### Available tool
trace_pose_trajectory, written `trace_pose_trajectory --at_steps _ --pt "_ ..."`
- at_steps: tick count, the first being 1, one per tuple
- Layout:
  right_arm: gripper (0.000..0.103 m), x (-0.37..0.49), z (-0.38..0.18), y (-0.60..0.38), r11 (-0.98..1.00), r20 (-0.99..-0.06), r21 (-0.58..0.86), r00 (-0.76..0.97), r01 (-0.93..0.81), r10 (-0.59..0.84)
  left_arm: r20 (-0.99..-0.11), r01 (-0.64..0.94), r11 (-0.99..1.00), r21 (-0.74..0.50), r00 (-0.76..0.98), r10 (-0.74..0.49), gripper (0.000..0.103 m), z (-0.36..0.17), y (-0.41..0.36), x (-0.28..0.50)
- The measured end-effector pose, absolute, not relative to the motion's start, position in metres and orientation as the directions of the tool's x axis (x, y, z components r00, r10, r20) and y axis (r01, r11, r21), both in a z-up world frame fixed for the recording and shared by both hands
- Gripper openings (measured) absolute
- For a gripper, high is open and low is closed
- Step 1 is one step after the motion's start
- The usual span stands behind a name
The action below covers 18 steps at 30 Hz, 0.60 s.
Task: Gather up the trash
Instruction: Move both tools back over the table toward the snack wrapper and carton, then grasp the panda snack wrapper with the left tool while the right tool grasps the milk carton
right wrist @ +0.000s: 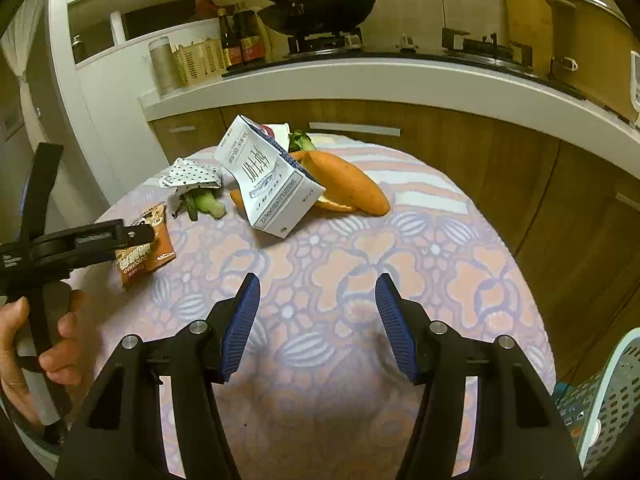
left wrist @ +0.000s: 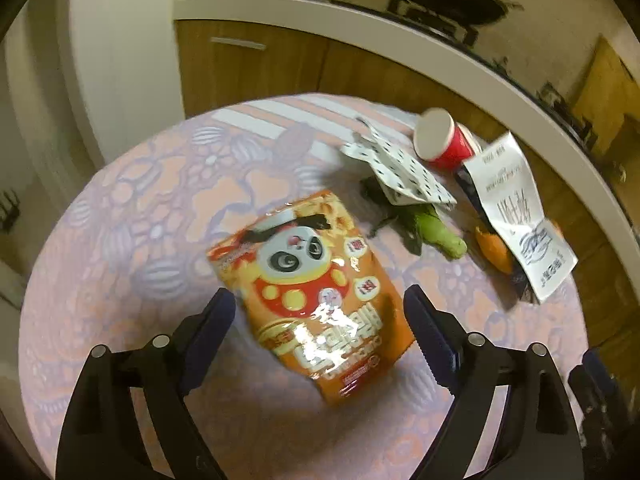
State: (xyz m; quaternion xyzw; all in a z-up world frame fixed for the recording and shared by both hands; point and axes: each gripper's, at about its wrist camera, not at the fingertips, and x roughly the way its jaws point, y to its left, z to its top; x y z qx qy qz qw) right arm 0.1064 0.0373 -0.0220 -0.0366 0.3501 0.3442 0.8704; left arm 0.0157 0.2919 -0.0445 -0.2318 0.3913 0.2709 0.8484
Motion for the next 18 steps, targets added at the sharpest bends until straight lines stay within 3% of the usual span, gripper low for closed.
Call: trace_pose_trajectory --at_steps 3,7,10,13,14,15,18 --pt "0.056 0.106 -0.022 0.039 0.756 -0.633 0.175 0.516 -0.63 0.577 -0.791 -0.613 0.782 -0.113 0.532 0.302 0.095 -0.047 0.282 0.028" --pt "0.056 0.105 -0.022 0.043 0.751 -0.637 0.162 0.514 -0.64 0.575 -0.786 -0.586 0.809 -0.045 0.521 0.333 0.095 -0.053 0.275 0.035" --pt "0.056 0.104 -0.023 0.045 0.748 -0.643 0.155 0.509 -0.645 0.572 -0.776 -0.586 0.81 -0.017 0.519 0.359 0.084 -0.053 0.271 0.031" --pt "0.056 0.105 -0.023 0.045 0.75 -0.645 0.152 0.51 -0.644 0.569 -0.764 -0.576 0.817 -0.006 0.53 0.368 0.068 -0.052 0.269 0.027" --pt "0.056 0.104 -0.022 0.045 0.749 -0.644 0.153 0.509 -0.645 0.57 -0.76 -0.57 0.821 -0.011 0.538 0.364 0.059 -0.051 0.269 0.025" --pt "0.056 0.105 -0.021 0.046 0.744 -0.645 0.154 0.504 -0.65 0.574 -0.754 -0.561 0.828 -0.017 0.551 0.357 0.041 -0.049 0.267 0.023" --pt "0.056 0.106 -0.014 0.051 0.727 -0.646 0.156 0.487 -0.669 0.588 -0.745 -0.564 0.823 -0.063 0.576 0.338 0.017 -0.047 0.273 0.013"
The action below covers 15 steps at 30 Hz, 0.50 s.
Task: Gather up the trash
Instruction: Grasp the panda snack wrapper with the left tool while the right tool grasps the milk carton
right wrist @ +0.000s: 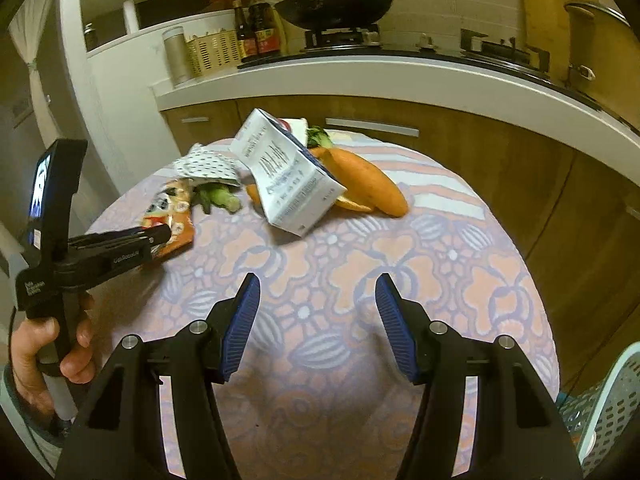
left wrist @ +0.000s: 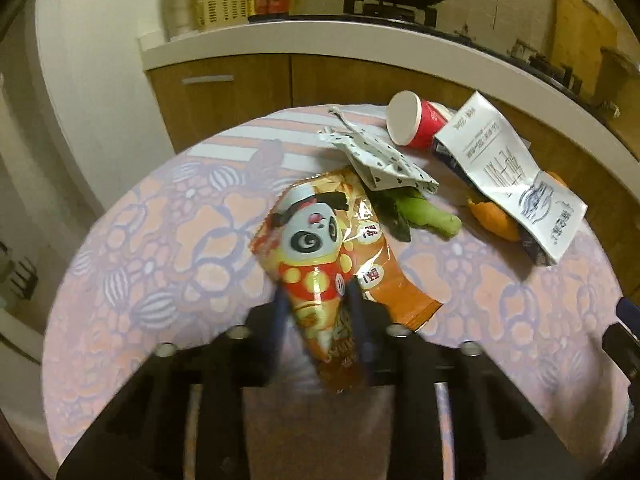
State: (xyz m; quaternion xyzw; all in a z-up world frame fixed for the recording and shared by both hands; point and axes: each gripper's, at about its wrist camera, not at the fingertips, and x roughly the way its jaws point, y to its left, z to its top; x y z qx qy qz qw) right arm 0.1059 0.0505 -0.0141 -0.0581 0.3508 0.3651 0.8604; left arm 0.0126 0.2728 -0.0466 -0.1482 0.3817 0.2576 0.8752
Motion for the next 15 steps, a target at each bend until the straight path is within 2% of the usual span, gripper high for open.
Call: trace_pose_trajectory --at_steps 3,15 --pt "0.056 0.109 0.003 0.061 0.723 -0.636 0.118 0.507 -0.681 0.582 -0.721 -0.542 0.821 -0.183 0.641 0.263 0.011 -0.047 0.281 0.003" --pt "0.057 0.144 0.002 0.114 0.686 -0.67 0.036 0.492 -0.727 0.556 -0.644 -0.559 0.786 -0.264 0.709 0.287 0.008 -0.036 0.288 -0.019"
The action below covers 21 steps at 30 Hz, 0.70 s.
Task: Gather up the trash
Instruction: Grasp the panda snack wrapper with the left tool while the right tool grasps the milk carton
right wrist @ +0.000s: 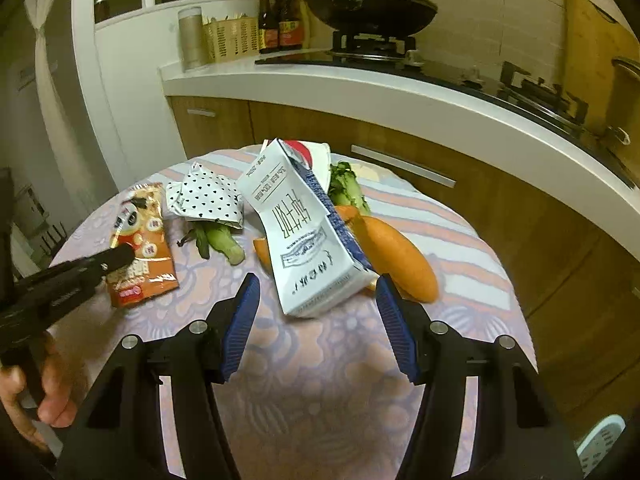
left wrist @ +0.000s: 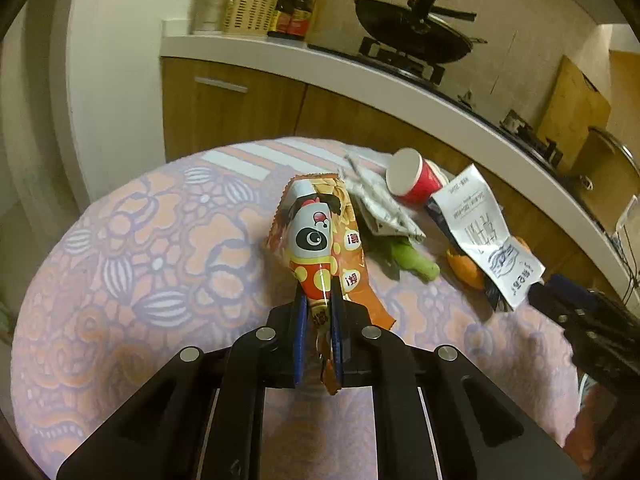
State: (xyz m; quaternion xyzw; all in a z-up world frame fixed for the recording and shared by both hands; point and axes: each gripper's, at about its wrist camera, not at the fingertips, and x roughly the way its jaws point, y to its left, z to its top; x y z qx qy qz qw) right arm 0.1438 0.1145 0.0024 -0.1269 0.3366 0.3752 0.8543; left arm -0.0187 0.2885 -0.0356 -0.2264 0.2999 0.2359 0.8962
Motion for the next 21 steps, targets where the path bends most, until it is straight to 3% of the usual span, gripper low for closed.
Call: trace_pose_trajectory --at_steps 4,11,13,21 --pt "0.066 0.143 -0.003 0.128 0.68 -0.671 -0.044 0.526 -0.732 0.523 -0.632 -0.542 0.792 -0.279 0.725 0.274 0.008 -0.031 0.287 -0.018" --pt "0.065 0.143 -0.018 0.16 0.656 -0.673 -0.234 0.606 -0.718 0.424 -0.617 -0.518 0.798 -0.307 0.747 0.248 0.008 -0.027 0.285 -0.019" --pt "0.059 0.146 -0.023 0.163 0.659 -0.675 -0.248 0.614 -0.71 0.408 -0.613 -0.511 0.801 -0.312 0.752 0.241 0.008 -0.027 0.285 -0.019" --pt "0.053 0.134 -0.007 0.117 0.691 -0.704 0.018 0.482 -0.723 0.522 -0.593 -0.495 0.809 -0.317 0.769 0.238 0.008 -0.022 0.281 -0.021"
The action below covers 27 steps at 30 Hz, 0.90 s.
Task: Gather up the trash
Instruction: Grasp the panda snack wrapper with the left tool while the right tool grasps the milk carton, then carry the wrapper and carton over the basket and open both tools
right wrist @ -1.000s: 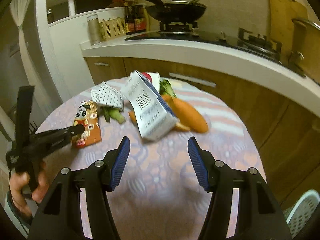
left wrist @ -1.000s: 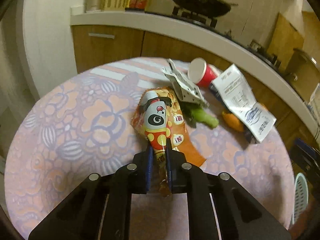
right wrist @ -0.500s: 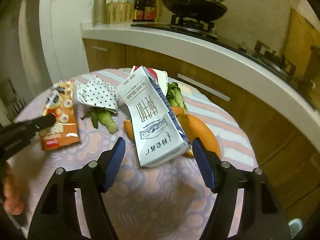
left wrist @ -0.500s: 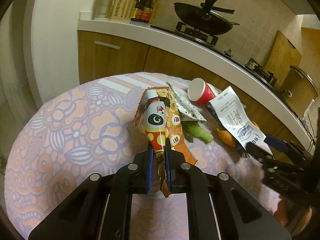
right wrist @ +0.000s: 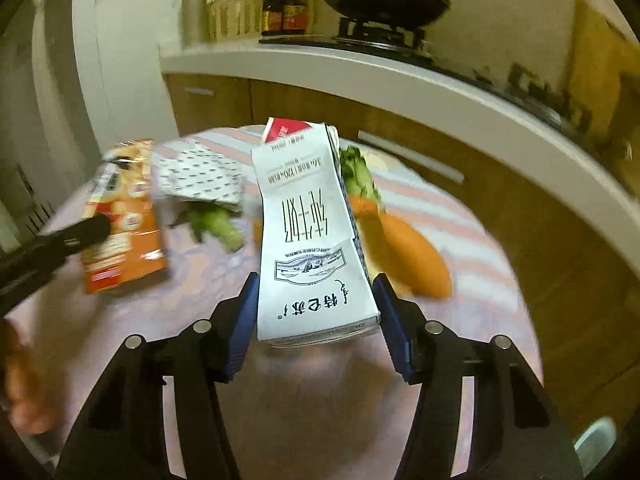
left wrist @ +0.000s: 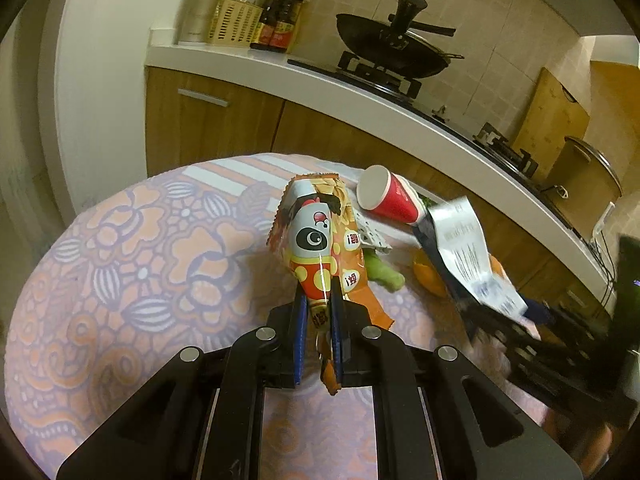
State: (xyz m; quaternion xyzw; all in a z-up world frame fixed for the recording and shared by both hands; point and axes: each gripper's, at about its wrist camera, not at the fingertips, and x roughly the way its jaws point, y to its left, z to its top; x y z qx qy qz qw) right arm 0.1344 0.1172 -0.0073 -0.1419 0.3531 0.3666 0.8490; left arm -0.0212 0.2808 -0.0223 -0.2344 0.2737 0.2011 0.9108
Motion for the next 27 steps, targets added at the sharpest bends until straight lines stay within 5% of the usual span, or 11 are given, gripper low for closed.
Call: trace_pose_trajectory --at_steps 9,18,21,27 --pt "0.053 0.084 -0.025 0.06 0.741 -0.785 0.097 0.406 -0.664 0.467 -0.581 -0.47 0.819 -0.328 0.784 0.217 0.008 -0.021 0.277 -0.023" --pt "0.063 0.093 -0.04 0.083 0.759 -0.816 0.05 0.411 -0.649 0.406 -0.575 -0.455 0.828 -0.329 0.792 0.206 0.008 -0.021 0.275 -0.024" --pt "0.051 0.093 -0.043 0.083 0.769 -0.813 0.063 0.414 -0.636 0.409 -0.569 -0.442 0.837 -0.322 0.797 0.202 0.008 -0.019 0.273 -0.023" --pt "0.051 0.089 -0.026 0.056 0.796 -0.78 0.104 0.448 -0.596 0.437 -0.544 -0.365 0.874 -0.32 0.826 0.145 0.008 -0.008 0.251 -0.021"
